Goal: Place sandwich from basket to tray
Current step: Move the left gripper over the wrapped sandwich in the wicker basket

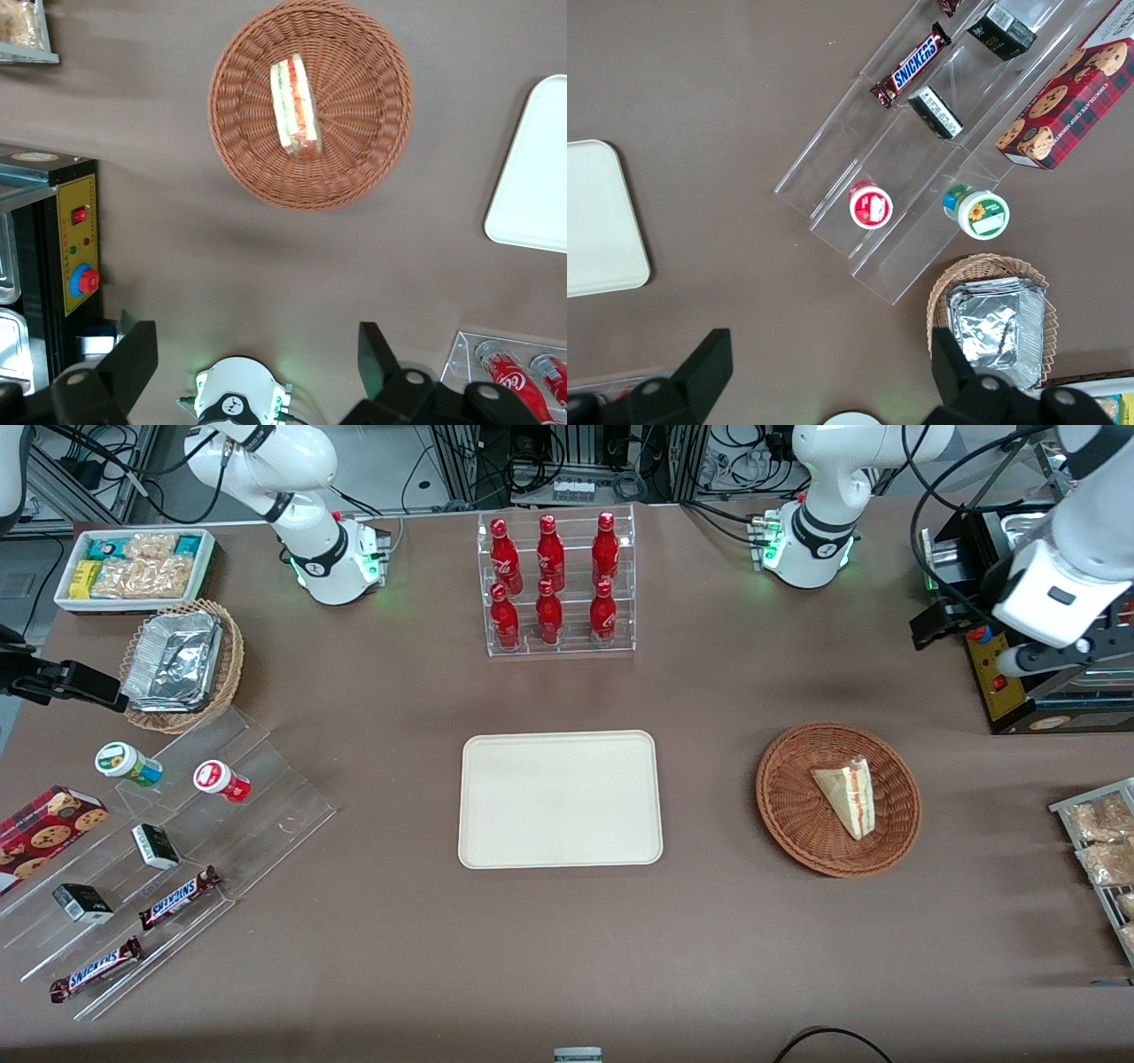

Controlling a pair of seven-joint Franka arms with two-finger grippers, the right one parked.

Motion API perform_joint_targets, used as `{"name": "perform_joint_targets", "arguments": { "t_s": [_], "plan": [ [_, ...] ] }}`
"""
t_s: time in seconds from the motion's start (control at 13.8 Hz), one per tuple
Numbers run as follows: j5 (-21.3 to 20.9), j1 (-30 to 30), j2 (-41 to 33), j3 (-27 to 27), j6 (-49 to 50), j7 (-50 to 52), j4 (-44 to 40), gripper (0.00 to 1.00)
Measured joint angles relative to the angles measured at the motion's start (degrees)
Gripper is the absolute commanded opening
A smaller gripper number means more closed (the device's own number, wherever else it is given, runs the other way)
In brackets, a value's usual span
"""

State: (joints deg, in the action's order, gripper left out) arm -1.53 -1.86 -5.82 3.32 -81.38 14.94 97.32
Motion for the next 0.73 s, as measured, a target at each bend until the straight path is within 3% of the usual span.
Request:
{"name": "perform_joint_targets", "arguments": {
  "t_s": [0.36, 0.73],
  "plan": [
    [0.00, -0.66, 0.49, -0.30, -1.26, -0.29, 1.81, 1.00],
    [0.00, -0.65, 1.27, -0.74, -15.10, 0.11, 12.40, 1.00]
  ]
}}
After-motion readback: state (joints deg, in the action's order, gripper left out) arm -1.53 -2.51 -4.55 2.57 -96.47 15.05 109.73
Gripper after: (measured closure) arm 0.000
